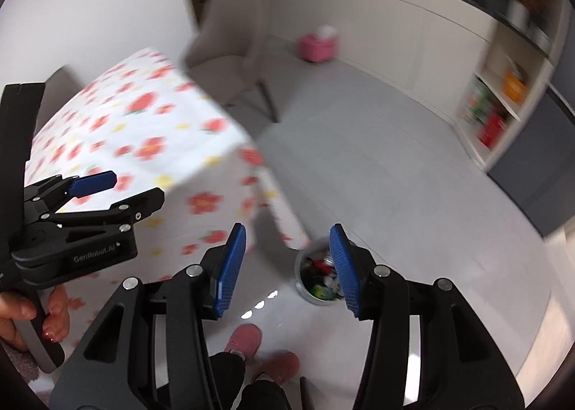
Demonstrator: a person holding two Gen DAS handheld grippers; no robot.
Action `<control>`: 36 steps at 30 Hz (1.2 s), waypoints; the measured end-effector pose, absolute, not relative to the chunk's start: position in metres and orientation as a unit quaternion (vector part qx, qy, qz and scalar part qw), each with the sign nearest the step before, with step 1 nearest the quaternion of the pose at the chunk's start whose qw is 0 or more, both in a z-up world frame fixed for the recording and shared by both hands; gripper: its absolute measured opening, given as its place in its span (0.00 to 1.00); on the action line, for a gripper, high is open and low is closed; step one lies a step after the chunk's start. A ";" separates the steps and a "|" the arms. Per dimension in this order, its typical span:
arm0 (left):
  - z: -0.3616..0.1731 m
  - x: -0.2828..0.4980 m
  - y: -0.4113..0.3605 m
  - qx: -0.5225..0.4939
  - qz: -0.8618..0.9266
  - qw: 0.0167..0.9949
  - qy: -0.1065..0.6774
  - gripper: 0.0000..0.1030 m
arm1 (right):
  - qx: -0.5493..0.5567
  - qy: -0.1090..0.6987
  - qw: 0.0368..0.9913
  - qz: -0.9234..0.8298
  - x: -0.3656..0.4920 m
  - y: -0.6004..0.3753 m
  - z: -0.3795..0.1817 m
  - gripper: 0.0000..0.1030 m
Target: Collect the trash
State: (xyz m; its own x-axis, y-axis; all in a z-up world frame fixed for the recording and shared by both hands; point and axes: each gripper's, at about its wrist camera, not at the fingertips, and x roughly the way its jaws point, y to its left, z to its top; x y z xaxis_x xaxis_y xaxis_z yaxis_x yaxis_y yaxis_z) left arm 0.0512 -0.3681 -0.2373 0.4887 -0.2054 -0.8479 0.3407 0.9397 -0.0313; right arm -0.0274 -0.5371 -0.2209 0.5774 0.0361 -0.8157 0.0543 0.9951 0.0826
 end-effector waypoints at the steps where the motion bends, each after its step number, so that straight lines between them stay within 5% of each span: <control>1: -0.233 0.049 -0.353 0.064 -0.140 0.864 0.480 0.77 | 0.037 0.458 0.888 0.014 -0.025 -0.522 -0.215 0.46; 17: -0.160 -0.019 -0.094 -0.044 0.097 0.876 0.471 0.81 | -0.039 0.436 0.871 0.223 0.001 -0.287 -0.157 0.48; 21: -0.139 -0.042 -0.046 -0.059 0.111 0.882 0.454 0.82 | -0.044 0.427 0.870 0.242 -0.010 -0.240 -0.144 0.59; 33: -0.104 -0.074 0.022 -0.042 0.130 0.884 0.447 0.83 | -0.051 0.442 0.854 0.269 -0.038 -0.146 -0.120 0.61; 36: -0.096 -0.077 0.025 -0.050 0.137 0.884 0.443 0.83 | -0.055 0.443 0.853 0.270 -0.038 -0.142 -0.113 0.71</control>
State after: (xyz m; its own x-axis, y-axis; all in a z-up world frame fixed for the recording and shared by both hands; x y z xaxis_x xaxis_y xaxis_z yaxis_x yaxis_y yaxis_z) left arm -0.0775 0.0250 -0.0963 0.5696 0.1974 -0.7979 -0.2864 0.9576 0.0324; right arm -0.0384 -0.1422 -0.1127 0.4620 0.4122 -0.7853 -0.5090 0.8483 0.1459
